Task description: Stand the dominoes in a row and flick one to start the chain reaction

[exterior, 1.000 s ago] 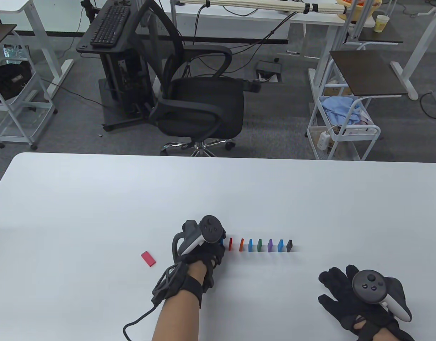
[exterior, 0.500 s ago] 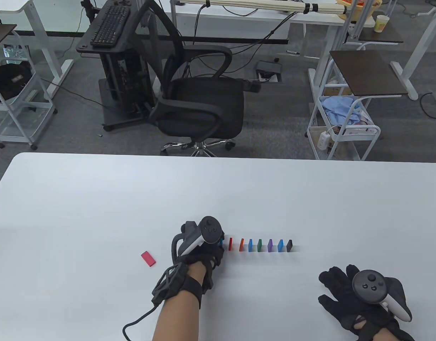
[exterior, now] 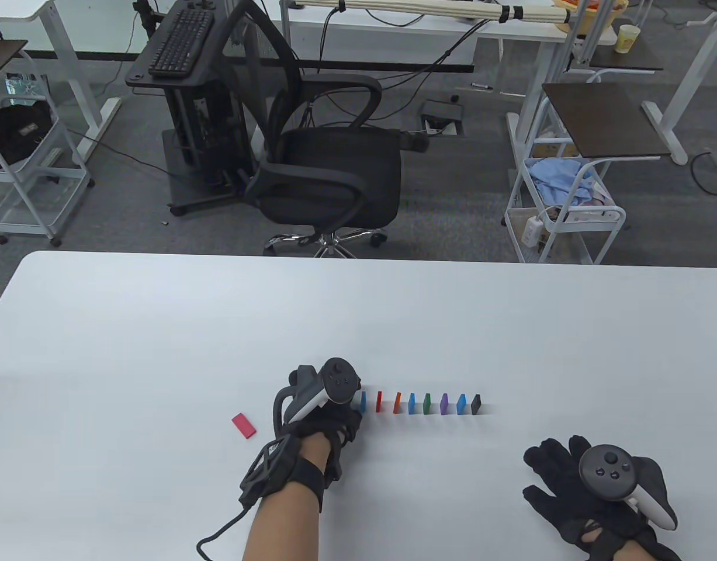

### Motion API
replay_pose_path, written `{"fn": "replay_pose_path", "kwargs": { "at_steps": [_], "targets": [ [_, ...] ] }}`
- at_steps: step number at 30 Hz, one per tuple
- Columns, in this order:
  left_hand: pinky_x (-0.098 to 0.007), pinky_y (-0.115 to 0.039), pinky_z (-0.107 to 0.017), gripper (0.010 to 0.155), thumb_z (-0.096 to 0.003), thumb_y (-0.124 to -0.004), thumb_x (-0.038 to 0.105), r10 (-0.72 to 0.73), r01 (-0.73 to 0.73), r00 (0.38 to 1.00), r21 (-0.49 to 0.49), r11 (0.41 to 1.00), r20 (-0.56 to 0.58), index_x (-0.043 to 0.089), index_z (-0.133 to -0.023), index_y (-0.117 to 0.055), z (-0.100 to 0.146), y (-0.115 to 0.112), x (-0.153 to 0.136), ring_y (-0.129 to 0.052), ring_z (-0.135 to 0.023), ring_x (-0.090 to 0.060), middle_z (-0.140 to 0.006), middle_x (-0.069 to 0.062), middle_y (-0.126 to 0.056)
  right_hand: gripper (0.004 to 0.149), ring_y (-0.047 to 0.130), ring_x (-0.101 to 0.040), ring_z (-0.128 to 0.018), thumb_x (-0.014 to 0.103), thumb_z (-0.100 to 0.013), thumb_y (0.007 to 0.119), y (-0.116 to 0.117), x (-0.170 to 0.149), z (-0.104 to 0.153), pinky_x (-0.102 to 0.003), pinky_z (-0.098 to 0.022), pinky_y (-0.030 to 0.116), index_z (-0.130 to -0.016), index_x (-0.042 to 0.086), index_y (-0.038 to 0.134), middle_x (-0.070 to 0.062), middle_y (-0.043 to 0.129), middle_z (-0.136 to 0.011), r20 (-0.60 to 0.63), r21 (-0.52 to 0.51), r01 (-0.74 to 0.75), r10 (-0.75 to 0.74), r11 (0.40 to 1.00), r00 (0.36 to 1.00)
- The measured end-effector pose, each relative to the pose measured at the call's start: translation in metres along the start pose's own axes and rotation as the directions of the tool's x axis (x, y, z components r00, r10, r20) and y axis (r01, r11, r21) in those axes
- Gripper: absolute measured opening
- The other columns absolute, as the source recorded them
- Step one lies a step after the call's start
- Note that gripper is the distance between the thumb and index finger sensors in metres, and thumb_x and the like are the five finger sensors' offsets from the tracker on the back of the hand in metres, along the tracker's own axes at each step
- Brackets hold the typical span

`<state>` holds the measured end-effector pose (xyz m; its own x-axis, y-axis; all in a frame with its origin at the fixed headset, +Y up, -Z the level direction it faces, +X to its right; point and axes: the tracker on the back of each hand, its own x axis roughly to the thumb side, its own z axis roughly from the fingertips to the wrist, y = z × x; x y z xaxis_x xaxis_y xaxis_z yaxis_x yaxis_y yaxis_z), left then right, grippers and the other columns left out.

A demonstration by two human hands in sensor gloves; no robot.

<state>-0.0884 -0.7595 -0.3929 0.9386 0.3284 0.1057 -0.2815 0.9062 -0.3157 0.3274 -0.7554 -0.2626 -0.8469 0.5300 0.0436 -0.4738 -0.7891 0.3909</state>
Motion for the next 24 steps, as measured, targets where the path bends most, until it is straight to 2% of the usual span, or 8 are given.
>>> {"fn": "replay_pose_path", "kwargs": {
  "at_steps": [14, 24],
  "targets": [
    [-0.073, -0.01, -0.069, 0.068, -0.043, -0.087, 0.037, -0.039, 0.046, 0.994, 0.063, 0.997, -0.099, 0.024, -0.1, -0.053, 0.043, 0.046, -0.046, -0.045, -0.108, -0.034, -0.111, -0.007, -0.058, 0.065, -0.011, -0.045, -0.094, 0.053, -0.053, 0.068, 0.001, 0.0, 0.0, -0.064, -0.068, 0.0, -0.105, 0.026, 0.038, -0.014, 0.019, -0.116, -0.003, 0.001, -0.002, 0.002, 1.0, 1.0],
    [-0.073, -0.01, -0.069, 0.068, -0.043, -0.088, 0.037, -0.023, 0.042, 0.973, 0.076, 0.996, -0.232, 0.024, -0.1, -0.053, 0.063, 0.054, -0.095, -0.046, -0.108, -0.035, -0.111, -0.008, -0.058, 0.065, -0.011, -0.045, -0.094, 0.053, -0.053, 0.068, 0.001, 0.0, 0.001, -0.064, -0.068, 0.0, -0.105, 0.026, 0.038, -0.014, 0.019, -0.116, -0.013, 0.006, -0.002, 0.002, 1.0, 1.0]
  ]
}}
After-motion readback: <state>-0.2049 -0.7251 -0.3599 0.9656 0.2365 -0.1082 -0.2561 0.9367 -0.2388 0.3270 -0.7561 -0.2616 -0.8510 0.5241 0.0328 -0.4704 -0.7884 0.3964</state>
